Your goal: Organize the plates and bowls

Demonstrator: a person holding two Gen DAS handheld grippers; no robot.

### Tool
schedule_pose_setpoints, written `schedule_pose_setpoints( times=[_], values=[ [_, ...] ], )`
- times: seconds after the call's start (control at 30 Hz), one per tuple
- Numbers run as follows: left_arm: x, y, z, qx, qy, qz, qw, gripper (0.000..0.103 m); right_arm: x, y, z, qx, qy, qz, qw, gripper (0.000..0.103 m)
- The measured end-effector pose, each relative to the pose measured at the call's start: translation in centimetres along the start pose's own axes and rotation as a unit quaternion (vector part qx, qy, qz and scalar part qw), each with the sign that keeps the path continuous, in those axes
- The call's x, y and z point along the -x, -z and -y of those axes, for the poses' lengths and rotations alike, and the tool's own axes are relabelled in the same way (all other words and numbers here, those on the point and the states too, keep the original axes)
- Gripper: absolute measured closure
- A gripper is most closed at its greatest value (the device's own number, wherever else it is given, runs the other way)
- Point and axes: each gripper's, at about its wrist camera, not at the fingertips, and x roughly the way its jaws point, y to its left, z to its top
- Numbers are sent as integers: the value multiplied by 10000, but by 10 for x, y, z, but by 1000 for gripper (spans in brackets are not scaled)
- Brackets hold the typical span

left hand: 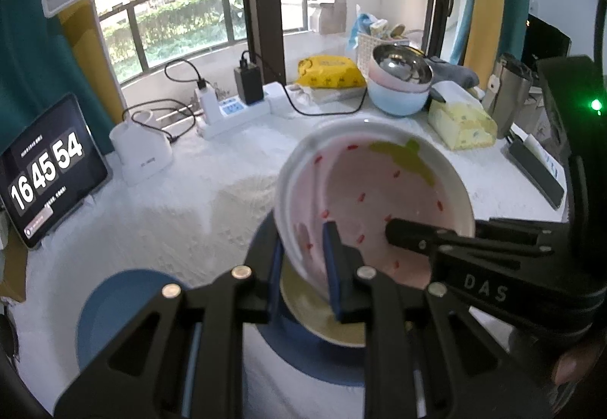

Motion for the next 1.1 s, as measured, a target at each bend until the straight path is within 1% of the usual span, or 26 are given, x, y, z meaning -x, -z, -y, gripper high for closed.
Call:
schedule_pose_setpoints(
  times=[0.37,0.47,0.67,0.8,0.9,1.1],
  values=[
    [-3,14,0,38,-5,-111,9999,82,-3,11,-6,384,299,-40,9988,79],
    [-4,17,-1,41,-21,-142,9999,82,-4,14,-11,509,404,-63,9979,77],
    [-7,23,0,18,-94,-203,9997,82,-7,20,-19,775,630,-23,9950,77],
    [-10,28,-1,49,-90,-255,9996,82,-9,22,-23,956,761,-33,9925,74],
    [-12,30,-2,90,-70,-292,9995,82,-10,22,-25,977,792,-40,9920,72],
    [-11,33,-4,149,-10,-279,9995,82,-11,22,-26,1005,851,-27,9913,71]
  ],
)
